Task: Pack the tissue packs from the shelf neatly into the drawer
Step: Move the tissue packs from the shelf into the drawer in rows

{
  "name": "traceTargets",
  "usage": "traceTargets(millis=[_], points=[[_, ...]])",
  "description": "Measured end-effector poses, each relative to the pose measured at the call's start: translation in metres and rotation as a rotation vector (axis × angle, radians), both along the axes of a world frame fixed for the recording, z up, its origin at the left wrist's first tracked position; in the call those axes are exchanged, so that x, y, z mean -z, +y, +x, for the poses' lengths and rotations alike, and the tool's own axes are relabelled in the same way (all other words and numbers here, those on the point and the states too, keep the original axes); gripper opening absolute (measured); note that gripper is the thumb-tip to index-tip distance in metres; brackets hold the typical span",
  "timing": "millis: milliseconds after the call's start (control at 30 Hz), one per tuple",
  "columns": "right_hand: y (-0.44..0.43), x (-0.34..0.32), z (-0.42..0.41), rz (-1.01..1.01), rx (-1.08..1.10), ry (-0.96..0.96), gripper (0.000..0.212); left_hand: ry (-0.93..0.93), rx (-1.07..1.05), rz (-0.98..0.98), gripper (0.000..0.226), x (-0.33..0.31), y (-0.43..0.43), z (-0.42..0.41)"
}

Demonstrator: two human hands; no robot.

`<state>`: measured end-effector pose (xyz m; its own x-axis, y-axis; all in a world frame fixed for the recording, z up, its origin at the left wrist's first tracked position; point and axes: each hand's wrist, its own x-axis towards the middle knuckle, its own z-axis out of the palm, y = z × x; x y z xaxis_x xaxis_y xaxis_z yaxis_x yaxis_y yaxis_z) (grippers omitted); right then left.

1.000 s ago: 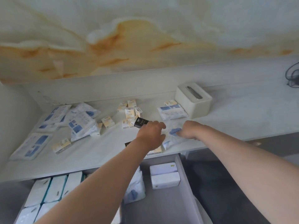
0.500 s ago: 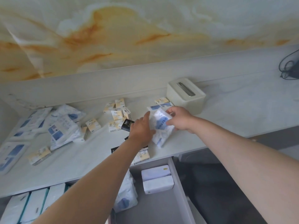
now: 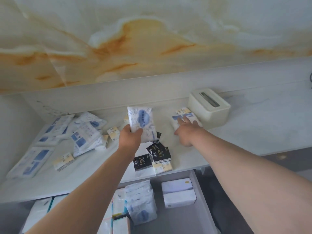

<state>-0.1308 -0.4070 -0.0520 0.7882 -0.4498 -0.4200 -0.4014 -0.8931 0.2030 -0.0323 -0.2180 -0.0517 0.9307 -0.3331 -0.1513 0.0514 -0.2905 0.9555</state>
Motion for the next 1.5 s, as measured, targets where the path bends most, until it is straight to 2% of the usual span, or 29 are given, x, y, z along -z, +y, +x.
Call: traceTargets(millis=[67, 167, 233, 300, 367, 433, 500, 567, 667, 700, 767, 933, 967, 1033, 1067, 1133, 1200, 1267, 1333, 1367, 1400, 1500], points=[[0.005, 0.011, 0.008, -0.043, -0.040, 0.014, 0.071, 0.018, 0.007, -0.018, 0.018, 0.001, 0.007, 0.002], [0.004, 0.019, 0.016, -0.065, -0.035, -0.128, 0.063, 0.028, -0.003, -0.034, 0.019, 0.001, 0.014, 0.004], [0.000, 0.014, 0.018, -0.044, -0.014, -0.372, 0.057, 0.026, -0.012, -0.049, 0.021, 0.001, 0.015, 0.006], [-0.005, 0.004, 0.018, -0.009, 0.016, -0.753, 0.052, 0.016, -0.021, -0.067, 0.020, 0.000, 0.016, 0.006], [-0.005, -0.013, 0.017, 0.174, 0.169, -1.163, 0.045, 0.008, -0.028, -0.091, 0.020, -0.002, 0.016, 0.004], [0.000, -0.035, 0.017, 0.409, 0.416, -1.420, 0.041, 0.005, -0.047, -0.104, 0.020, -0.006, 0.017, 0.003], [0.009, -0.052, 0.018, 0.646, 0.629, -1.528, 0.039, 0.002, -0.086, -0.114, 0.021, -0.010, 0.020, 0.001], [0.020, -0.064, 0.016, 0.968, 0.738, -1.569, 0.040, 0.018, -0.137, -0.136, 0.024, -0.012, 0.027, 0.000], [0.044, -0.073, 0.009, 1.494, 0.763, -1.381, 0.051, 0.088, -0.188, -0.180, 0.030, -0.017, 0.043, -0.003], [0.053, -0.073, 0.008, 1.581, 0.720, -1.271, 0.054, 0.117, -0.168, -0.203, 0.030, -0.019, 0.050, -0.005], [0.074, -0.071, 0.006, 1.605, 0.594, -1.085, 0.053, 0.167, -0.077, -0.226, 0.025, -0.026, 0.066, -0.009], [0.124, -0.059, 0.011, 1.378, 0.426, -0.992, 0.053, 0.330, 0.160, -0.231, 0.024, -0.028, 0.123, -0.026], [0.134, -0.057, 0.012, 1.302, 0.377, -0.975, 0.053, 0.314, 0.193, -0.208, 0.025, -0.027, 0.136, -0.029], [0.155, -0.050, 0.012, 1.165, 0.285, -0.933, 0.051, 0.206, 0.277, -0.114, 0.045, -0.021, 0.162, -0.034], [0.166, -0.047, 0.012, 1.126, 0.252, -0.909, 0.049, 0.157, 0.296, -0.078, 0.048, -0.019, 0.175, -0.038], [0.185, -0.043, 0.010, 1.042, 0.181, -0.852, 0.047, 0.122, 0.274, -0.053, 0.038, -0.013, 0.196, -0.043], [0.197, -0.040, 0.006, 0.903, 0.053, -0.737, 0.056, 0.110, 0.262, -0.040, 0.031, -0.007, 0.212, -0.044], [0.205, -0.037, -0.001, 0.791, -0.063, -0.567, 0.078, 0.063, 0.306, -0.001, 0.027, -0.004, 0.222, -0.045], [0.211, -0.034, -0.009, 0.744, -0.089, -0.426, 0.092, 0.032, 0.345, 0.014, 0.024, 0.000, 0.225, -0.048], [0.212, -0.032, -0.014, 0.729, -0.079, -0.381, 0.092, 0.024, 0.361, 0.028, 0.023, 0.002, 0.224, -0.051], [0.210, -0.031, -0.017, 0.718, -0.070, -0.347, 0.085, 0.015, 0.383, 0.044, 0.022, 0.004, 0.222, -0.055], [0.203, -0.027, -0.032, 0.723, -0.042, -0.226, 0.042, -0.058, 0.478, 0.148, 0.017, 0.018, 0.218, -0.068]])
